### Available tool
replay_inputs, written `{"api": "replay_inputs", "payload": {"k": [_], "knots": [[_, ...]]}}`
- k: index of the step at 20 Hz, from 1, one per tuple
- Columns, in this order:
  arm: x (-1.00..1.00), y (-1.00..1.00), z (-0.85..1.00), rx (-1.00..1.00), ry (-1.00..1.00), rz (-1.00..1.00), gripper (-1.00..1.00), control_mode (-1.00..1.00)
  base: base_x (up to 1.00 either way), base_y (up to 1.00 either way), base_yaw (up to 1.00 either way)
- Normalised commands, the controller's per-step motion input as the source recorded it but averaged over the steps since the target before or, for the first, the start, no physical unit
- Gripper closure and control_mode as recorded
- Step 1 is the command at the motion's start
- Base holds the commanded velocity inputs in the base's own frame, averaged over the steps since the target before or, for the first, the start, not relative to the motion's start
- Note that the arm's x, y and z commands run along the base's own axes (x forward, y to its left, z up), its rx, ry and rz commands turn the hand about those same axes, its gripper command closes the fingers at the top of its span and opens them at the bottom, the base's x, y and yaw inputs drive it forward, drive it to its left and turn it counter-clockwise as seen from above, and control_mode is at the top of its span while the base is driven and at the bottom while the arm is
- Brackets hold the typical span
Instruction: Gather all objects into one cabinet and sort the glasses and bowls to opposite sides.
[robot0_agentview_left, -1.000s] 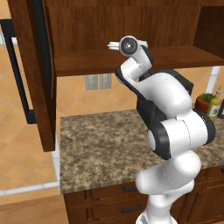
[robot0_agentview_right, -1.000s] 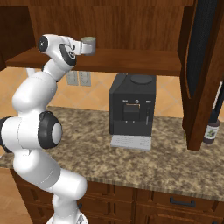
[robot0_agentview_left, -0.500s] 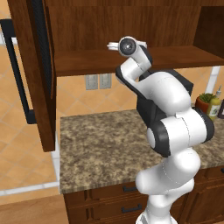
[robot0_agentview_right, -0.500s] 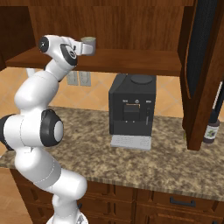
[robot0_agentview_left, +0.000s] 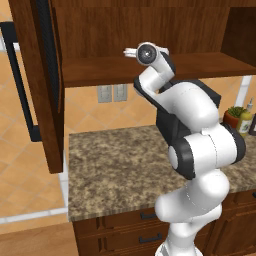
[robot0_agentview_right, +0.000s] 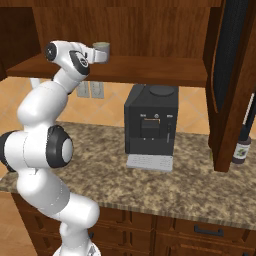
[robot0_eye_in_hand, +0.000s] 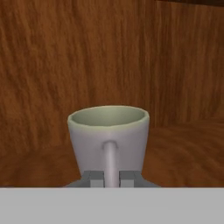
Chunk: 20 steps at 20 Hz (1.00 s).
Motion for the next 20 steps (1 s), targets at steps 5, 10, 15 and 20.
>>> {"api": "replay_inputs", "payload": {"k": [5, 10, 15, 20], "knots": [[0.0, -0.03, -0.01, 0.0, -0.02, 0.0, 1.0, -1.0, 0.0, 0.0, 0.0], [0.0, 0.0, -0.01, 0.0, 0.0, 0.0, 1.0, -1.0, 0.0, 0.0, 0.0], [-0.01, 0.0, 0.0, 0.01, 0.0, -0.01, 1.0, -1.0, 0.0, 0.0, 0.0], [-0.05, 0.0, -0.01, 0.02, 0.0, 0.0, 1.0, -1.0, 0.0, 0.0, 0.0]]}}
